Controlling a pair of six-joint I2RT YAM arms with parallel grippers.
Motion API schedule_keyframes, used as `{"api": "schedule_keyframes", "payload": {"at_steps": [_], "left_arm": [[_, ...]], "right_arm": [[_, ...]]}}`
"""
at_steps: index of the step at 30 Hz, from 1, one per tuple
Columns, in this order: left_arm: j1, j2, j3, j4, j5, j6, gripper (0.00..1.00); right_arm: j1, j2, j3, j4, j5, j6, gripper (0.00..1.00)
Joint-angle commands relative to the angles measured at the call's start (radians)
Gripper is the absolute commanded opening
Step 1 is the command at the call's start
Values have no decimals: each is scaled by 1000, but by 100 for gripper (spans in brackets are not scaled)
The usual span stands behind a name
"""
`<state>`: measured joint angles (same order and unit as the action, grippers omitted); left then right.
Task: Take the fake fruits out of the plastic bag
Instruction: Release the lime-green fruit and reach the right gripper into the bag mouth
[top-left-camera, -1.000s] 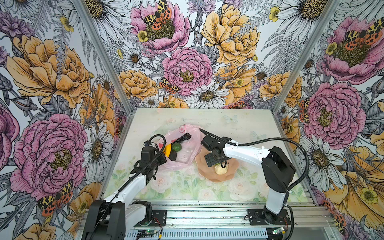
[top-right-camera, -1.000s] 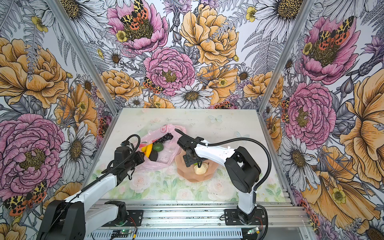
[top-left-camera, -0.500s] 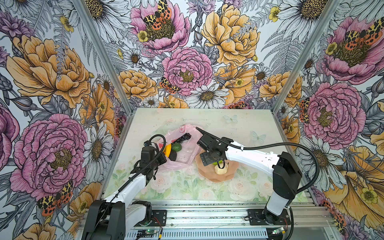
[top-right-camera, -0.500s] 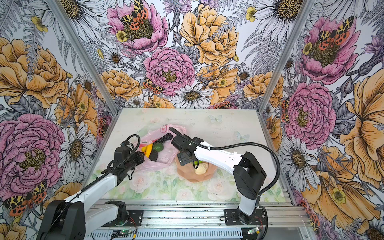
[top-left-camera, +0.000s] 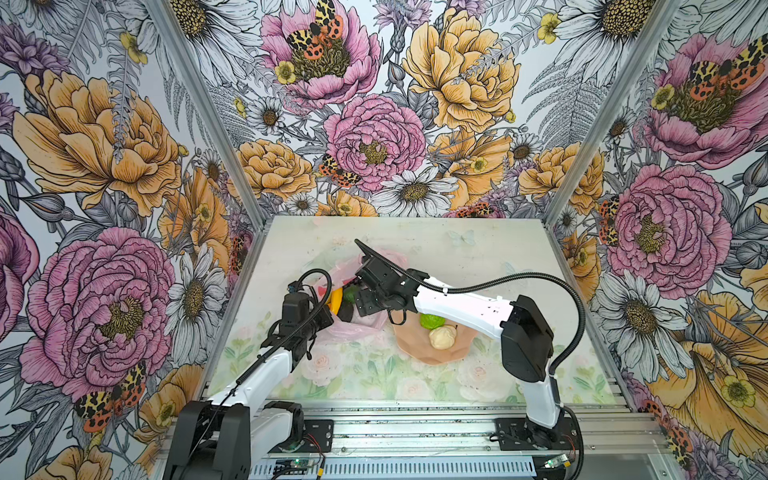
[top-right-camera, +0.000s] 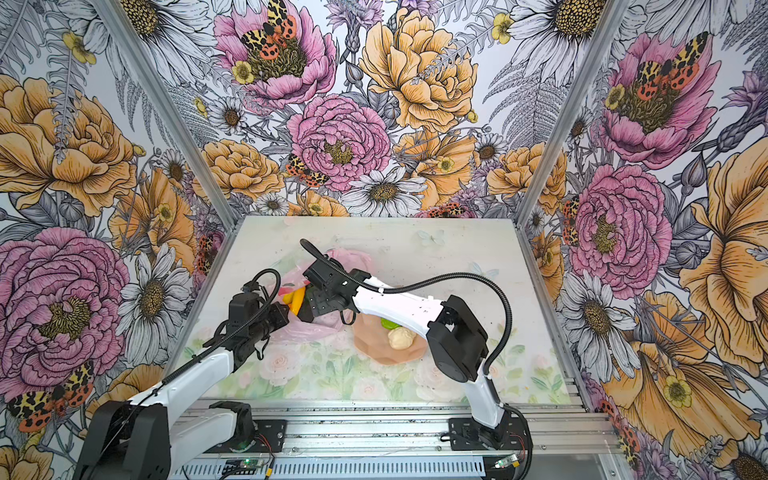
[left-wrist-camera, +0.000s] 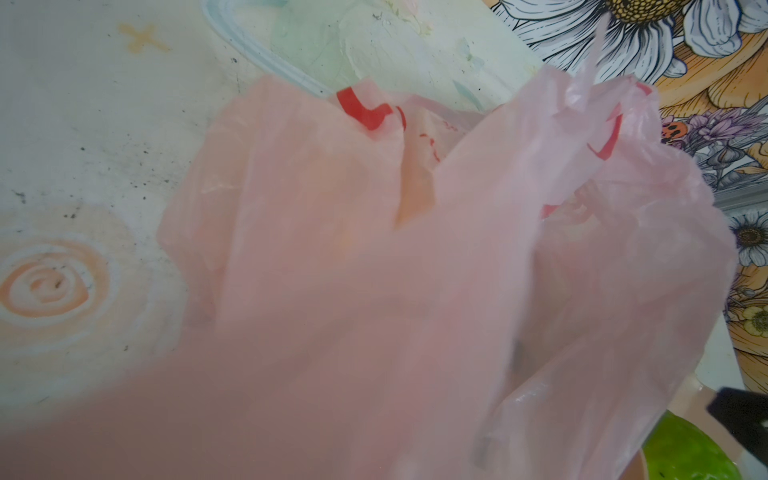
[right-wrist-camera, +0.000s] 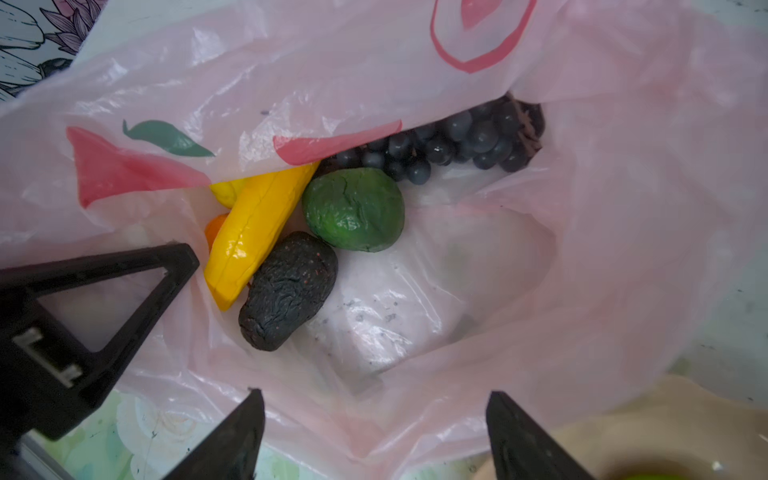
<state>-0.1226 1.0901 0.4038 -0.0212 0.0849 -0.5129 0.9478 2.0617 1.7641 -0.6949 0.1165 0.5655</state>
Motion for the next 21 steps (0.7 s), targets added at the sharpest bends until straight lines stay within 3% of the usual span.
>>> {"api": "schedule_keyframes", "payload": {"at_steps": [1,15,21], "left_arm": [[-5,-9,8,8,-21,17,17],[-12,-16,7,11,-32,22,17],[-13,-14,8,10,-31,22,17]], "right_arm": [[-26,49,57,79,-79,32,85],[-72,273,223,113,-95,-3,85],[-73,346,300,115,-128,-14,90]]}}
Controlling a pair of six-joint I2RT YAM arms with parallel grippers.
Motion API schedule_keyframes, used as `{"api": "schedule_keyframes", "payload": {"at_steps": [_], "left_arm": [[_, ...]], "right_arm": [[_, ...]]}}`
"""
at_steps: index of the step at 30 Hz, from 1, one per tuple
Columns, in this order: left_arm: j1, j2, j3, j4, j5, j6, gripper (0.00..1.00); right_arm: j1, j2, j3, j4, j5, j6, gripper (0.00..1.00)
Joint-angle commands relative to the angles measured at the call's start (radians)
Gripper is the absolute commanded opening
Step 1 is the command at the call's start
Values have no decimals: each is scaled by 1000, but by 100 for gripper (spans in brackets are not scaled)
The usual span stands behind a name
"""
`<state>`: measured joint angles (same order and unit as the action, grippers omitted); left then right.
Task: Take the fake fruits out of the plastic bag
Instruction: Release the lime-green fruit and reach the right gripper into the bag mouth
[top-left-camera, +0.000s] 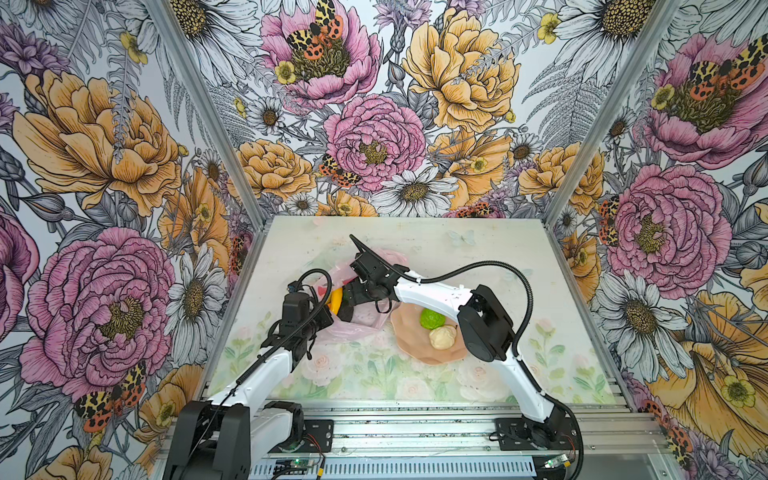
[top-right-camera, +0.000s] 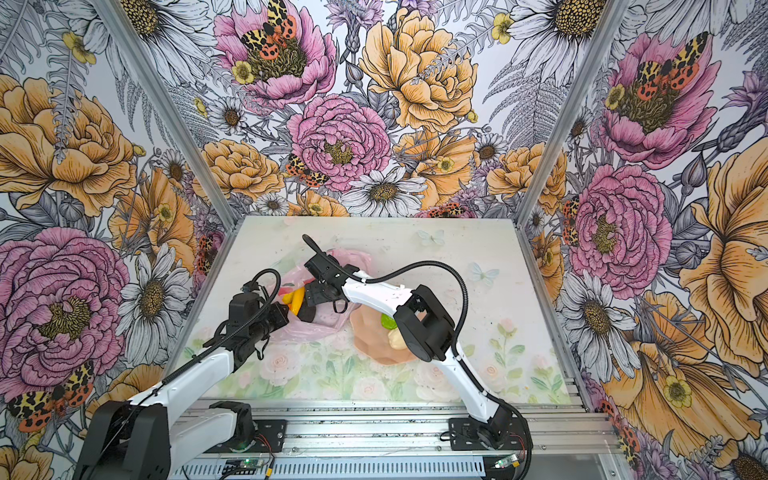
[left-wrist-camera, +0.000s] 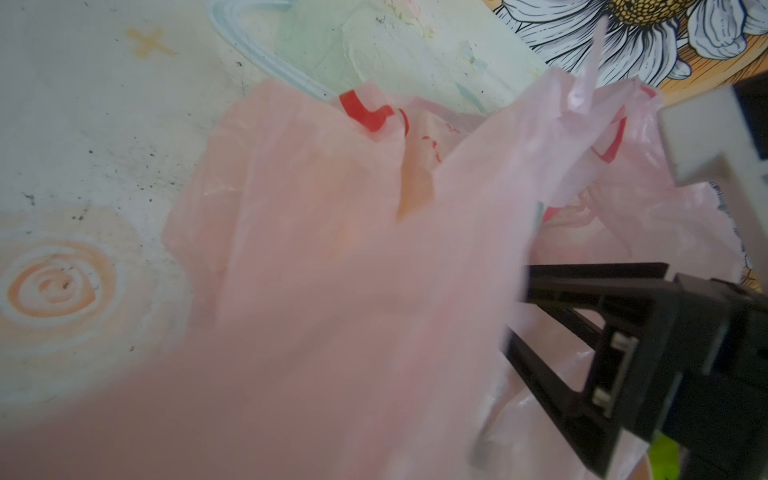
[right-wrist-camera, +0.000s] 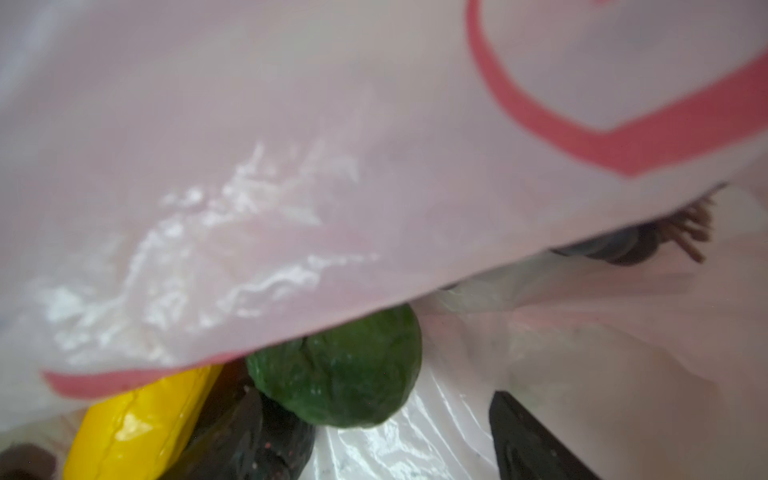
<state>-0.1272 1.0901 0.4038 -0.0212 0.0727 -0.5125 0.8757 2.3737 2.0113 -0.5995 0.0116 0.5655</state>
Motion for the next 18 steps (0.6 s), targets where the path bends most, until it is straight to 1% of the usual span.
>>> {"api": "schedule_keyframes", "payload": {"at_steps": [1,4,8,14,18], "left_arm": [[-9,-14,8,11,-20,23,17],[-9,-16,7,10,-21,22,17],[-11,-15,7,10,-22,22,17],[-10,-15,8,10,-21,22,17],[-12,-14,7,11,-23,22,17]], "right_arm": [[0,44,61,19,-26,-13,90],[-1,73,89,19,-38,-8,94],[-4,106,113,17,-38,4,94],[-15,131,124,17,-38,22,89],[-15,127,123,17,-35,19,84]]}}
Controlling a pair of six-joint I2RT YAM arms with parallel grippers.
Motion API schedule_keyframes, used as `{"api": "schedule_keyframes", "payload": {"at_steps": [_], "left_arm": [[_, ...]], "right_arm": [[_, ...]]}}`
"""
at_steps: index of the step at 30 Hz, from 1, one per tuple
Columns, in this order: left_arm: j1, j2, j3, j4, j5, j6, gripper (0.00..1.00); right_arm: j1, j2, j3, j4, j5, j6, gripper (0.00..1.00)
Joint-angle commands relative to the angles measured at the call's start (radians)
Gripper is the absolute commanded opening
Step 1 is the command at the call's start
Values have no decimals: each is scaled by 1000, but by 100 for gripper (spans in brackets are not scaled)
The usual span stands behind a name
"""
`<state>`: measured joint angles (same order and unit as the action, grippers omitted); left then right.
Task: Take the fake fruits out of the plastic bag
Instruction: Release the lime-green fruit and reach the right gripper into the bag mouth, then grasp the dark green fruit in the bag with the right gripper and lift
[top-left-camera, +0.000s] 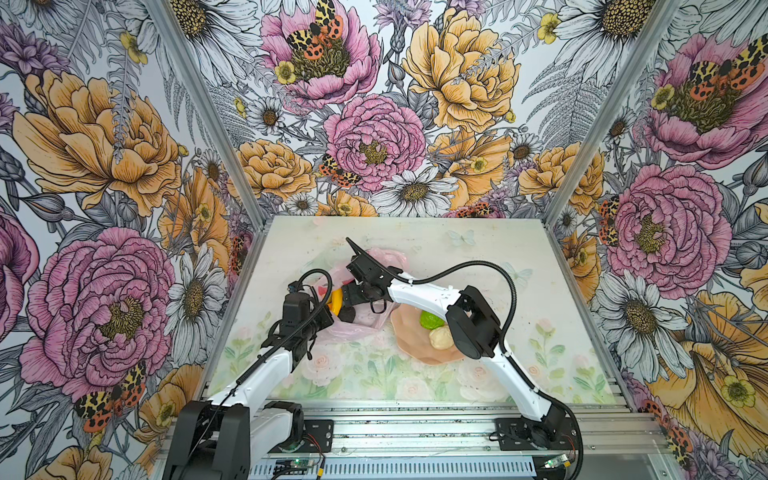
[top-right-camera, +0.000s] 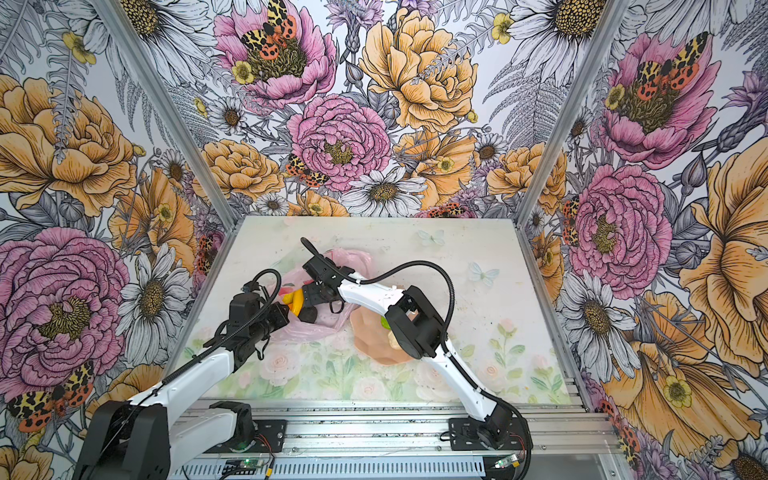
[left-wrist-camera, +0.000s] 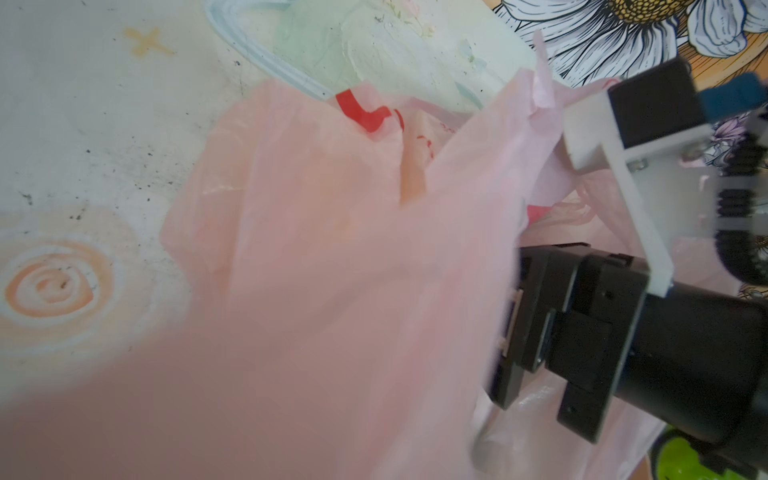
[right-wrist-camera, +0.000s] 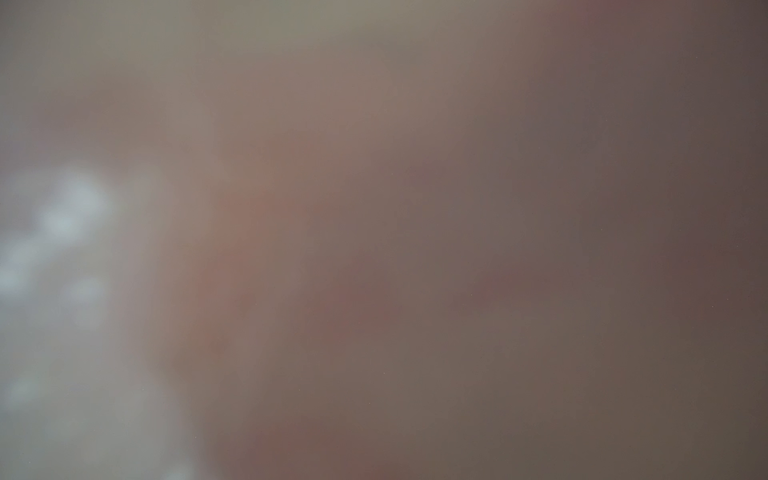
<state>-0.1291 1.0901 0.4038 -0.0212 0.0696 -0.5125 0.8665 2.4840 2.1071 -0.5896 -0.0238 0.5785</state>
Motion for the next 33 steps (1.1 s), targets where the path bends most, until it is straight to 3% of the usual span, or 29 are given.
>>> {"api": "schedule_keyframes", "payload": {"at_steps": [1,9,24,33], "left_arm": [[-10,-14,8,10,-20,22,17],[-9,-12,9,10,-19,23,17],[-12,-6,11,12,-20,23,17],[-14,-3,13,12,-21,26,17]], "right_arm": [[-5,12,27,7,3,6,83],[1,-43,-12,5,26,-1,80],[24,-287,-246,5,104,-46,76],[65,-552,-498,-18,156,-48,76]]}}
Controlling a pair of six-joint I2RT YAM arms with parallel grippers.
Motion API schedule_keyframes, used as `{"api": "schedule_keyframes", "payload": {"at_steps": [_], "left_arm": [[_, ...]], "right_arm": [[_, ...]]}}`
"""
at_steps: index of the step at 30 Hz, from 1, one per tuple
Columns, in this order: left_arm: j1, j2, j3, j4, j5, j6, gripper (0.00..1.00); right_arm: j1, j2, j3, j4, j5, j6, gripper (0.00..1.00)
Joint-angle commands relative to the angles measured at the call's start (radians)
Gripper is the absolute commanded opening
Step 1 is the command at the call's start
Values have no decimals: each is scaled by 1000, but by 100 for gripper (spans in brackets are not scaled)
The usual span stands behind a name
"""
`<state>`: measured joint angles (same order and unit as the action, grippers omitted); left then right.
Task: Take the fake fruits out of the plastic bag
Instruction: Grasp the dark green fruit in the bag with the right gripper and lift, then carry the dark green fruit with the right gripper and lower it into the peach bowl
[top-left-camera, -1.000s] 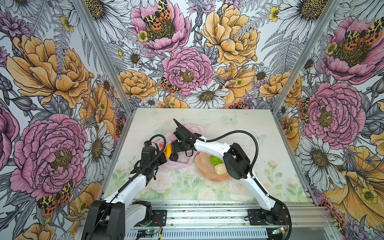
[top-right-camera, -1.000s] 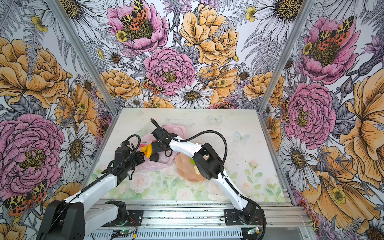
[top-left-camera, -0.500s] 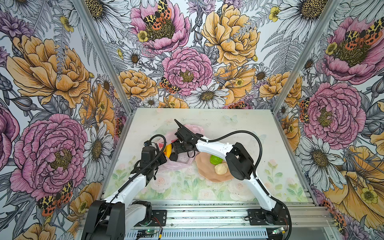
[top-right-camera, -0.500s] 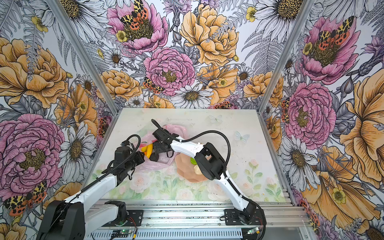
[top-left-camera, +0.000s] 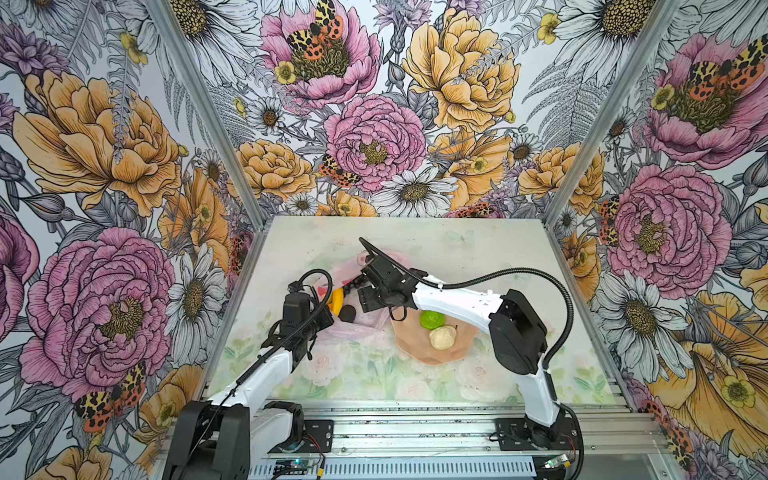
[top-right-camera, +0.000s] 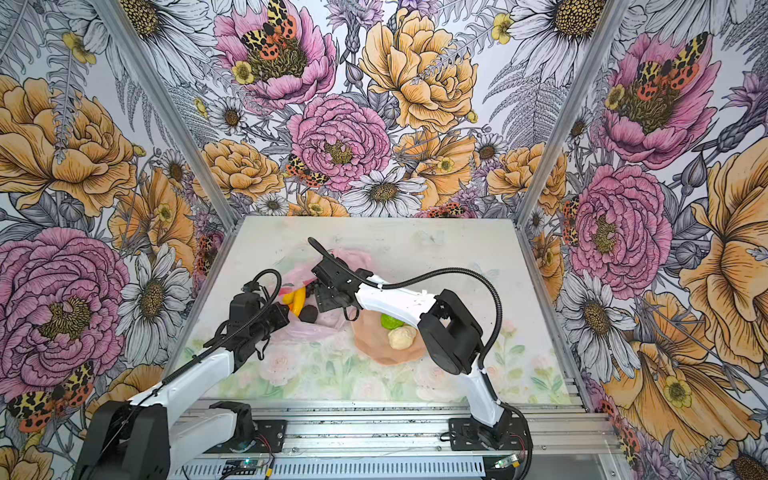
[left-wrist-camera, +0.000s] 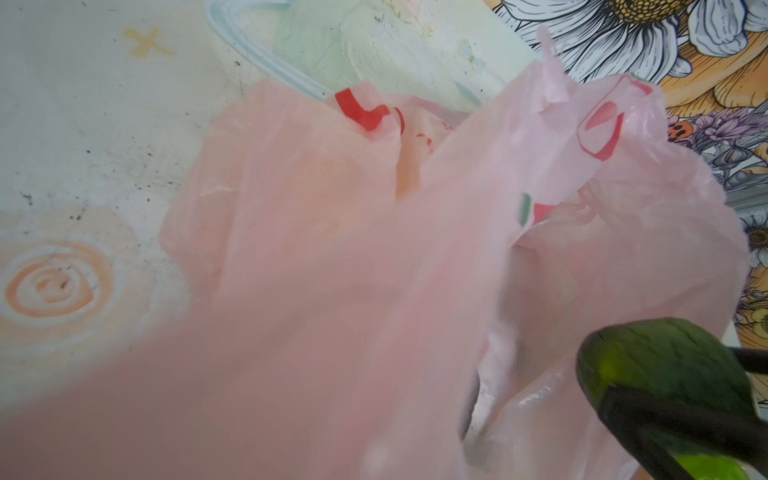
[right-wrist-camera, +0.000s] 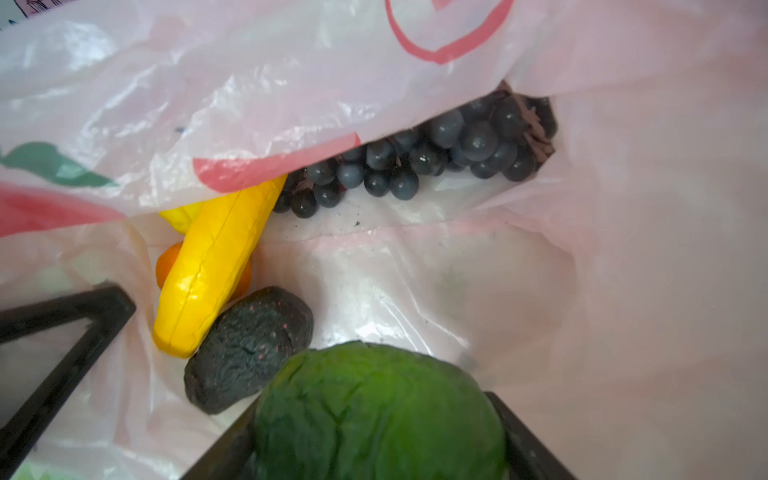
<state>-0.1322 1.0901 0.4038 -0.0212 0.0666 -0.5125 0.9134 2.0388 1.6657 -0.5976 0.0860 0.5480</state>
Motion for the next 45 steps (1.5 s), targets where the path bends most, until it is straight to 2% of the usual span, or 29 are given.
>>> {"api": "schedule_keyframes", "payload": {"at_steps": [1,9,18,45], "left_arm": [[-11,-1,14,12,-18,27,17],[-15,-6,13,7,-24,28,17],[-18,-2,15,9,-24,29,17],[-20,-4,18,4,-25,29,17]], "right_arm": [[23,-137,-87,-15,54,-15,76],[80,-368,-307,-149,146,25,74],[110,-493,-455,-274,233,93,74],[124,-417,-509,-285,233,126,72]]}}
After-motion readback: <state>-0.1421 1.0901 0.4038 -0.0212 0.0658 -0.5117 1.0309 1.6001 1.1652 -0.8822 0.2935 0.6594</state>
